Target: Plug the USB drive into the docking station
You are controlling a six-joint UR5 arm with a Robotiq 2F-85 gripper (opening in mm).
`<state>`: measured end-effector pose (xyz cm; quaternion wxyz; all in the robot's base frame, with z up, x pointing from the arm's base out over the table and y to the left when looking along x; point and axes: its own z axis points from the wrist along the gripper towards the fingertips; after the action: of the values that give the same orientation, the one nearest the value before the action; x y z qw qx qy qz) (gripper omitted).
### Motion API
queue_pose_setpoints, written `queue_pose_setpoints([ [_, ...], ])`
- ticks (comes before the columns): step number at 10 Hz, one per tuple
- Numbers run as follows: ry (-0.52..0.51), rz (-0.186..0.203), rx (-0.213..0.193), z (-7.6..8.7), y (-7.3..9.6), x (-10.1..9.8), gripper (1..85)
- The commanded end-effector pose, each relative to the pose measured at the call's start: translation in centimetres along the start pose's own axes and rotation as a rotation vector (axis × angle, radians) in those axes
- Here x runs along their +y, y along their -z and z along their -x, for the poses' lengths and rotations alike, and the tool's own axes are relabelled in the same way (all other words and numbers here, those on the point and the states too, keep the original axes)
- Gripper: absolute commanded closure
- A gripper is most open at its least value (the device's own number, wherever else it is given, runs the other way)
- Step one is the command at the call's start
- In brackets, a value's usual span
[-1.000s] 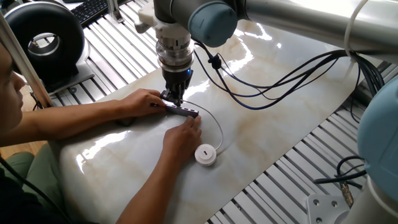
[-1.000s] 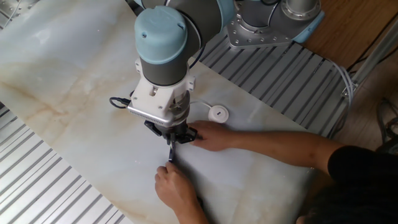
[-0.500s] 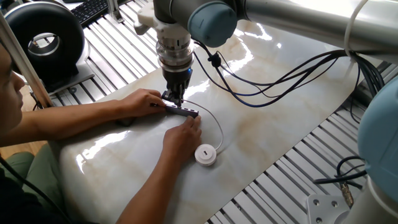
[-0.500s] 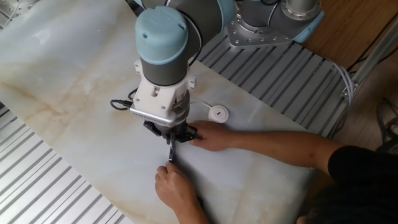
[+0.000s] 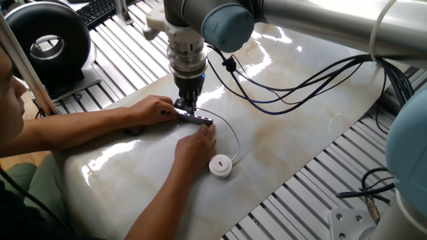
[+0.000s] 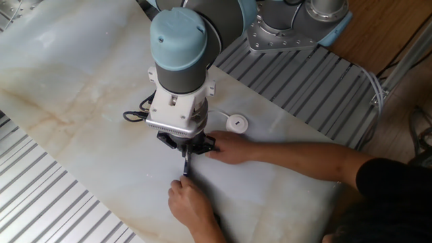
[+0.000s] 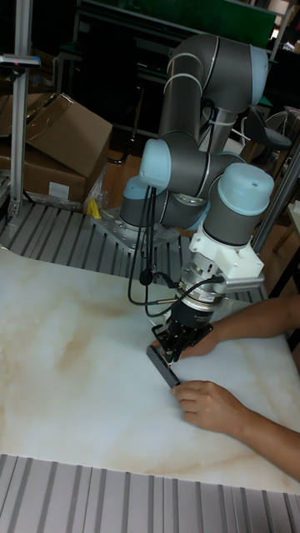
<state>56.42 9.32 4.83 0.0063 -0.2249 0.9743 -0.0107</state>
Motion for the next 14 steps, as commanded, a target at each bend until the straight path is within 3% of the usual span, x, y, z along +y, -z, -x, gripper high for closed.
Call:
queue_pose_setpoints([
  [1, 0.055, 0.009, -0.004, 0.05, 0.20, 0.21, 84.3],
  [9, 0.093, -0.003, -0.016, 0.15, 0.12, -0.13, 84.3],
  [14, 0.044, -0.007, -0.022, 0.28, 0.17, -0.47, 84.3],
])
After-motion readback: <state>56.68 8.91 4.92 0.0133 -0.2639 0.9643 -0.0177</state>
